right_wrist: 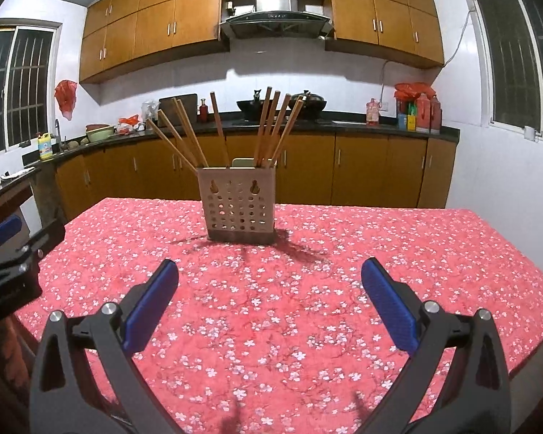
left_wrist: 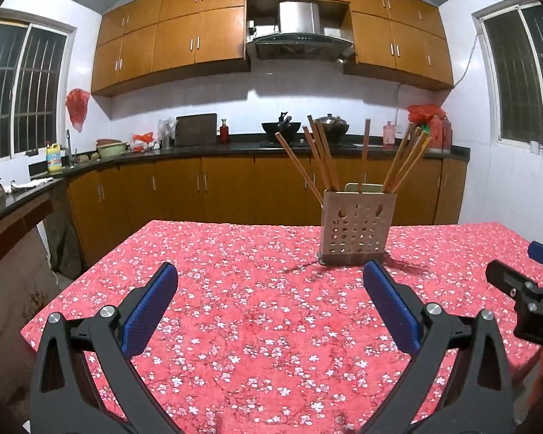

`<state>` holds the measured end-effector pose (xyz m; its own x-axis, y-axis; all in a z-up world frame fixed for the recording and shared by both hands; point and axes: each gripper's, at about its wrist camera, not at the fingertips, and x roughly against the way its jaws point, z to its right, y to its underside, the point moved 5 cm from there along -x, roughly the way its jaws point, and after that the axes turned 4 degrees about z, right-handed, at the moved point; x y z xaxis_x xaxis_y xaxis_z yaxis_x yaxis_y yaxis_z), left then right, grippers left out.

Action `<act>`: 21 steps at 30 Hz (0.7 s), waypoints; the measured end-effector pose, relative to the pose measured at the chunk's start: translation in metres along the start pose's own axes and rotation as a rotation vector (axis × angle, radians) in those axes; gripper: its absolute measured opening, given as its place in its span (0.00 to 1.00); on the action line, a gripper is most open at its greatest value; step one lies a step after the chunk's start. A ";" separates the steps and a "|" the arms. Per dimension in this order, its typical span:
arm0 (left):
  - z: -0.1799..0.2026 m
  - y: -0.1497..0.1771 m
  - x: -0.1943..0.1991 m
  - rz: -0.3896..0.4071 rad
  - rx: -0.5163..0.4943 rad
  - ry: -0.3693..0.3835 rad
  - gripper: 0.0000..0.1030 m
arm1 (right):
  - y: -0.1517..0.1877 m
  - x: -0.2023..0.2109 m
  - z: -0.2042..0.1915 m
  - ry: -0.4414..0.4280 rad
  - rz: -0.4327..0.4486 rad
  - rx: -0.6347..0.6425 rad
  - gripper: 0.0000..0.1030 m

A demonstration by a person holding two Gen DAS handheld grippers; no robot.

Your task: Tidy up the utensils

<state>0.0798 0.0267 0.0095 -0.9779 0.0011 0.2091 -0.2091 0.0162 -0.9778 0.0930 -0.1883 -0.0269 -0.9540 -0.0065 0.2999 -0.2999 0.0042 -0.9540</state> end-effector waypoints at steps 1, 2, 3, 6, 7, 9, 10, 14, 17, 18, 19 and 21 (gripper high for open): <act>0.001 0.001 0.001 0.004 -0.004 -0.001 0.98 | 0.000 0.000 0.001 -0.001 0.000 -0.004 0.96; 0.002 0.001 0.001 0.004 -0.007 -0.001 0.98 | 0.000 0.000 0.002 -0.003 -0.001 -0.007 0.96; 0.003 0.003 0.001 0.003 -0.010 -0.002 0.98 | 0.001 -0.001 0.003 -0.003 -0.004 -0.009 0.96; 0.003 0.004 -0.001 -0.008 -0.003 0.001 0.98 | 0.003 -0.001 0.003 -0.007 -0.011 -0.010 0.96; 0.002 0.005 -0.002 -0.013 0.003 0.001 0.98 | 0.004 -0.001 0.003 -0.007 -0.012 -0.008 0.96; 0.001 0.006 -0.002 -0.022 0.010 0.002 0.98 | 0.005 -0.002 0.003 -0.006 -0.013 -0.003 0.96; 0.001 0.006 -0.003 -0.025 0.012 0.002 0.98 | 0.005 -0.002 0.003 -0.006 -0.013 0.000 0.96; -0.001 0.008 -0.003 -0.032 0.015 -0.001 0.98 | 0.005 -0.003 0.003 -0.005 -0.014 0.003 0.96; -0.001 0.010 -0.003 -0.035 0.011 0.000 0.98 | 0.006 -0.004 0.004 -0.004 -0.018 0.004 0.96; -0.001 0.010 -0.004 -0.037 0.008 0.003 0.98 | 0.006 -0.004 0.004 -0.004 -0.018 0.004 0.96; 0.000 0.010 -0.004 -0.038 0.006 0.004 0.98 | 0.006 -0.004 0.004 -0.003 -0.019 0.004 0.96; 0.001 0.010 -0.003 -0.038 0.004 0.006 0.98 | 0.006 -0.004 0.004 -0.003 -0.019 0.004 0.96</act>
<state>0.0808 0.0256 -0.0014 -0.9691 0.0063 0.2467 -0.2466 0.0123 -0.9690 0.0952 -0.1920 -0.0340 -0.9482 -0.0094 0.3176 -0.3176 0.0002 -0.9482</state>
